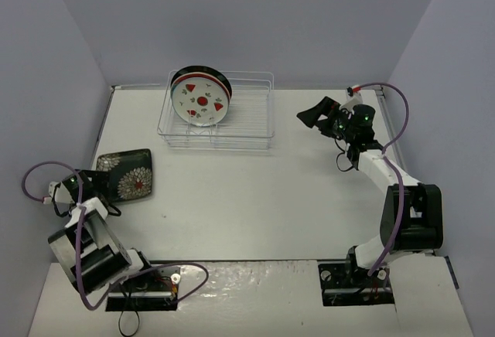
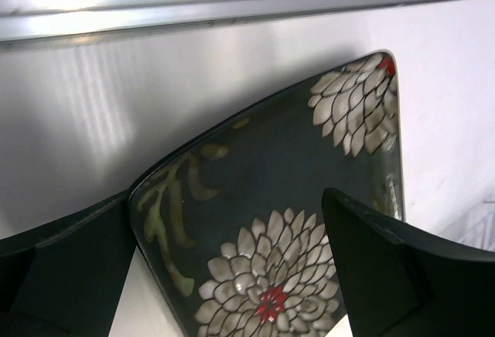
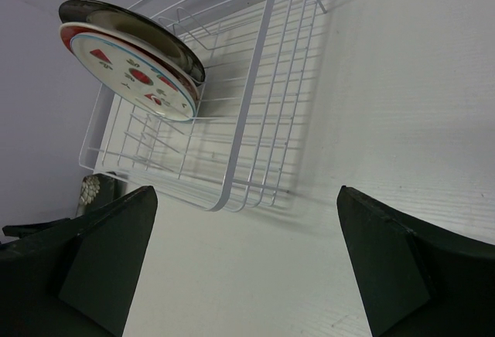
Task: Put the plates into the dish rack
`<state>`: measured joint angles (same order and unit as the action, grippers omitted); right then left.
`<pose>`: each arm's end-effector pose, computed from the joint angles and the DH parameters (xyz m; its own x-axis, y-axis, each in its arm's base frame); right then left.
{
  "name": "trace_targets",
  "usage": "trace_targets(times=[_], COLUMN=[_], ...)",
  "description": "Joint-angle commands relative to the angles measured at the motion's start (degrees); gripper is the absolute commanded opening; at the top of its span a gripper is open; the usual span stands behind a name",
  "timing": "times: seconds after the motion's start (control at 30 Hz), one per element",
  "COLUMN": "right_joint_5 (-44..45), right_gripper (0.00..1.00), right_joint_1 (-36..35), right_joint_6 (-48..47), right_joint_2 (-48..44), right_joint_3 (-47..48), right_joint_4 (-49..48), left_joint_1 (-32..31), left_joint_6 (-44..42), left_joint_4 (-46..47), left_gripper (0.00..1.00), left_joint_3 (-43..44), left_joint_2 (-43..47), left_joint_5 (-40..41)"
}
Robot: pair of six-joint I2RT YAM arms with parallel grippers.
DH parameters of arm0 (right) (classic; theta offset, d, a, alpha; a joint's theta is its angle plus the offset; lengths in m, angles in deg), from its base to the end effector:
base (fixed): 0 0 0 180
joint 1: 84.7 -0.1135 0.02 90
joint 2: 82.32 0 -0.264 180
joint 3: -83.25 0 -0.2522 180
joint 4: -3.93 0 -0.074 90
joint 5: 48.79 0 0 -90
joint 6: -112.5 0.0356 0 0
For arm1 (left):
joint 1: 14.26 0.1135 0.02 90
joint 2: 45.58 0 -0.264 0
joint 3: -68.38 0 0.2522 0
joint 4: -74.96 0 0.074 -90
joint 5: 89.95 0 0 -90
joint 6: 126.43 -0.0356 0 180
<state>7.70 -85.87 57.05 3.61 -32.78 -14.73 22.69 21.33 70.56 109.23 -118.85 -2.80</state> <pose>0.3382 0.0266 0.2766 -0.3696 0.4654 -0.8042 -0.4352 0.6780 0.5924 0.1965 0.1456 0.1655 0.2254 -0.8875 -0.4018 -0.7084 0.1339 -0.6930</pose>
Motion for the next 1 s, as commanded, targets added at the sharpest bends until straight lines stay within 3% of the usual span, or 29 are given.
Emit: trace_targets(times=[0.0,0.13,0.3,0.5,0.63,0.8,0.97], right_joint_5=[-1.5,-1.5,-1.9,-2.6,-2.9,-2.9,-2.7], right_gripper=[1.0,1.0,1.0,1.0,1.0,1.0,1.0], right_joint_1=[0.1,0.1,0.1,0.0,0.1,0.2,0.3], right_joint_6=[0.0,0.0,0.4,1.1,1.1,0.9,0.7], right_joint_2=[-1.0,-1.6,-1.6,-1.5,-1.9,-2.9,-3.9], right_joint_3=[0.9,1.1,1.3,1.2,1.1,0.9,0.5], right_joint_4=[-4.7,-4.5,-4.8,-5.4,-5.6,-5.1,-4.8], left_joint_1=[0.4,0.3,0.3,0.3,0.4,0.3,0.4], left_joint_6=[2.3,3.6,6.6,7.9,9.3,10.6,9.5], left_joint_4=[7.3,12.1,25.2,39.3,49.1,57.0,57.8], left_gripper=[0.97,0.97,0.83,0.78,0.68,0.43,0.0], left_joint_3=[-0.9,-2.3,-6.7,-9.9,-10.6,-10.5,-10.1], left_joint_2=[-7.5,-11.2,-15.1,-22.1,-29.0,-34.8,-34.7], left_joint_5=[-5.1,-5.0,-6.0,-7.8,-11.3,-15.0,-16.4])
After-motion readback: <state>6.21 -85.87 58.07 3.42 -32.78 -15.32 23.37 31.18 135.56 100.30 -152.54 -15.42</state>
